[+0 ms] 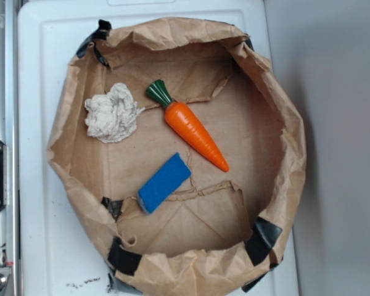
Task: Grab the carrot.
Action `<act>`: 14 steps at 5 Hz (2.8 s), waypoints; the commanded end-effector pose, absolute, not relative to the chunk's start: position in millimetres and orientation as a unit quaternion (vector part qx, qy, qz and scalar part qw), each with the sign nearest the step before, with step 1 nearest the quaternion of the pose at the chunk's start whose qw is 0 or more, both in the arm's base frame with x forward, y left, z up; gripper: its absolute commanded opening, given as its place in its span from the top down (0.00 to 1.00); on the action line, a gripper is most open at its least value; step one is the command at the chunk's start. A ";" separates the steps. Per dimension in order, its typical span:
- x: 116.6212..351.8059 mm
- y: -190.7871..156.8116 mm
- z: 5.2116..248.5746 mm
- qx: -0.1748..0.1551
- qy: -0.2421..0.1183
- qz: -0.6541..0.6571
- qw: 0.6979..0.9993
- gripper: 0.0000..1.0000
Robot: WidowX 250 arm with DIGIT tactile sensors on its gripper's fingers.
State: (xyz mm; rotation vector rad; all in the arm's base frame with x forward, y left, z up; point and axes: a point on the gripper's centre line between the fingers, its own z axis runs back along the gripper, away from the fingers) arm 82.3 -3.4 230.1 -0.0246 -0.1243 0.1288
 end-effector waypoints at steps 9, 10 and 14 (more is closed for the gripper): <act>232.3 -11.2 183.9 -0.111 -0.106 -0.227 0.962 0.00; 232.3 -11.2 183.9 -0.111 -0.106 -0.227 0.962 0.00; 258.4 36.4 115.9 -0.060 -0.116 -0.322 0.938 0.00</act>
